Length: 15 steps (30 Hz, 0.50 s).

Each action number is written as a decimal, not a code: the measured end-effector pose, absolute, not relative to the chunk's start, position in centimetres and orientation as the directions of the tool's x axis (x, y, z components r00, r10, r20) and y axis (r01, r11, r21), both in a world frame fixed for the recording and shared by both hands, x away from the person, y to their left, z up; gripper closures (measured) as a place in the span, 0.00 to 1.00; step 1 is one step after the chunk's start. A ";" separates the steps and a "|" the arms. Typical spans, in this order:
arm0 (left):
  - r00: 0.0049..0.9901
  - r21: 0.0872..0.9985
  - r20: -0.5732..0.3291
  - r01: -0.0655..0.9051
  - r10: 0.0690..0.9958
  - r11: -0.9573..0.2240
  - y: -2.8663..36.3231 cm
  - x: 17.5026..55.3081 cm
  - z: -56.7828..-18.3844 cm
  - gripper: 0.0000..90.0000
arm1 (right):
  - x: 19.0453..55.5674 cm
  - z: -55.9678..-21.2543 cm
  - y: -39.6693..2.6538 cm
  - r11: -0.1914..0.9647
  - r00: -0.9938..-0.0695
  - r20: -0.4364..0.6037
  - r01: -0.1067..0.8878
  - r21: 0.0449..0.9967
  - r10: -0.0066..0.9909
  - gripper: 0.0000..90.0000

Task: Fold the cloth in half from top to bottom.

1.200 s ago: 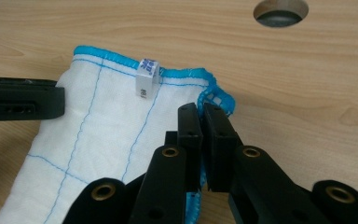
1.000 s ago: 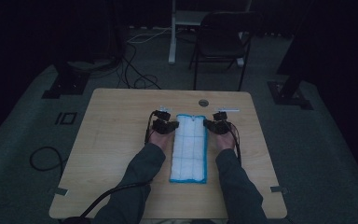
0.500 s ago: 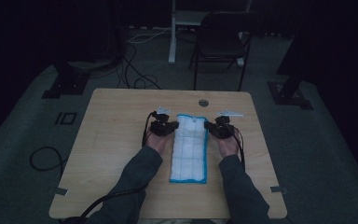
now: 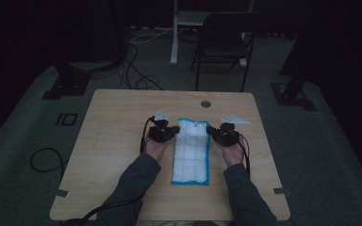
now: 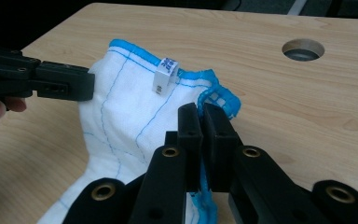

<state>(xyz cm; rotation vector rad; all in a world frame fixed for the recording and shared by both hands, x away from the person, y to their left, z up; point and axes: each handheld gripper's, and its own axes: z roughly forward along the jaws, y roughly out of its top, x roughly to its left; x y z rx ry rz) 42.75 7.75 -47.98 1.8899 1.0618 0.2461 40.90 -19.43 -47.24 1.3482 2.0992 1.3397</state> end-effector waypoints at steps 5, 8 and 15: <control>0.608 0.802 -0.266 0.570 0.748 -0.178 8.0 42.1 -48.1 0.97 | 40.2 -47.2 -19.5 0.115 -0.516 0.220 0.540 0.834 0.828 0.97; 0.611 0.805 -0.271 0.567 0.744 -0.173 8.1 41.7 -48.1 0.97 | 40.0 -47.2 -19.5 0.112 -0.518 0.224 0.539 0.835 0.826 0.97; 0.612 0.806 -0.287 0.569 0.737 -0.159 8.4 40.8 -48.3 0.97 | 39.2 -47.5 -19.7 0.103 -0.525 0.238 0.539 0.836 0.817 0.97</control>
